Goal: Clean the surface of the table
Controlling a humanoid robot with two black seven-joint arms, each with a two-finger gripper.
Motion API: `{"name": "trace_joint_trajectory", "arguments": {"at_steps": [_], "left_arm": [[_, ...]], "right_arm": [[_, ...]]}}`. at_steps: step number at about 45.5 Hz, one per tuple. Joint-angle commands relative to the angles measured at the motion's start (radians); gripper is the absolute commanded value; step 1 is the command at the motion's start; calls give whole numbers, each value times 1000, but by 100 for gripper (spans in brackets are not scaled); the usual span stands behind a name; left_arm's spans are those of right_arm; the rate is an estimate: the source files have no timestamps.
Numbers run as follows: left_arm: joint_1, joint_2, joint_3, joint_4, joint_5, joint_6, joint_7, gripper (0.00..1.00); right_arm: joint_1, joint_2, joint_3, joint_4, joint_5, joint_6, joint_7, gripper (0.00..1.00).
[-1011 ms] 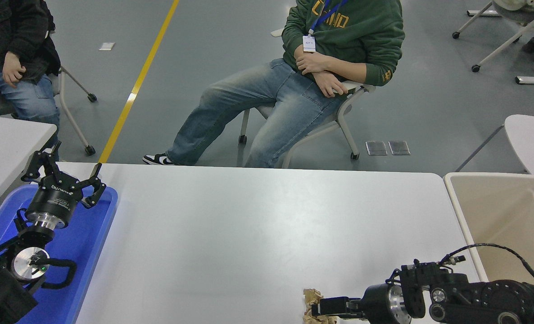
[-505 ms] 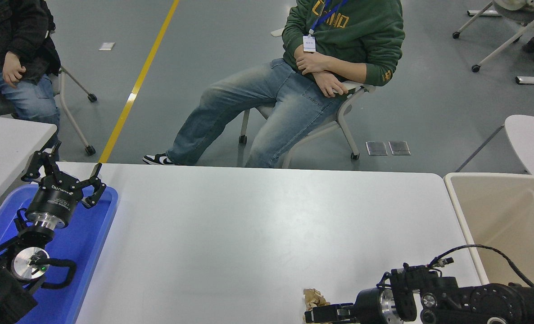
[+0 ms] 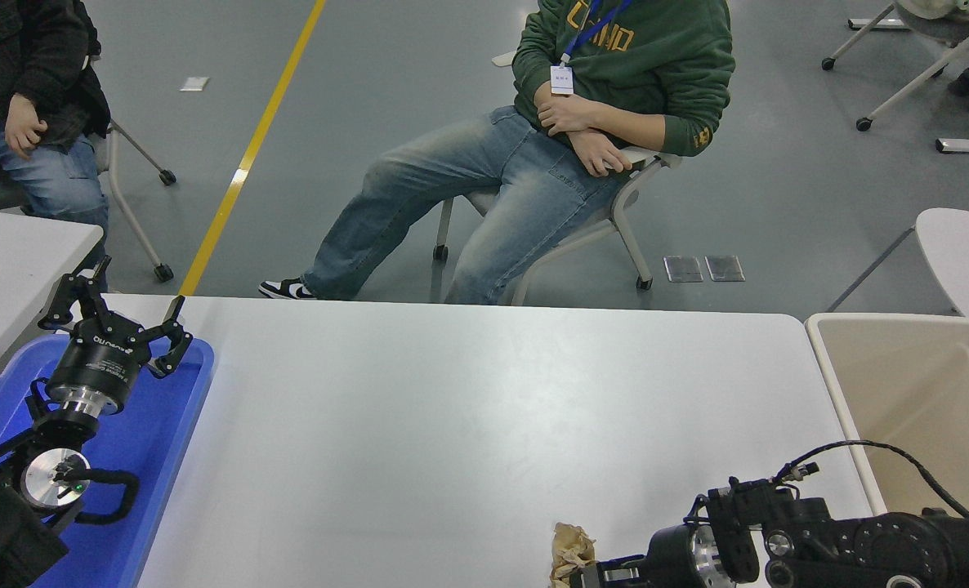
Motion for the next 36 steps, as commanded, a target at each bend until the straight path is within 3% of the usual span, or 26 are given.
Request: {"name": "trace_joint_trajectory", "arguments": {"at_steps": [1, 17, 36], "left_arm": [[0, 1, 0, 0, 0, 0, 0, 100], [0, 1, 0, 0, 0, 0, 0, 100], [0, 1, 0, 0, 0, 0, 0, 100]], "right_arm": [[21, -55, 9, 46, 37, 31, 1, 0], [21, -89, 14, 62, 63, 31, 6, 0], [133, -370, 54, 223, 115, 105, 12, 0]]}}
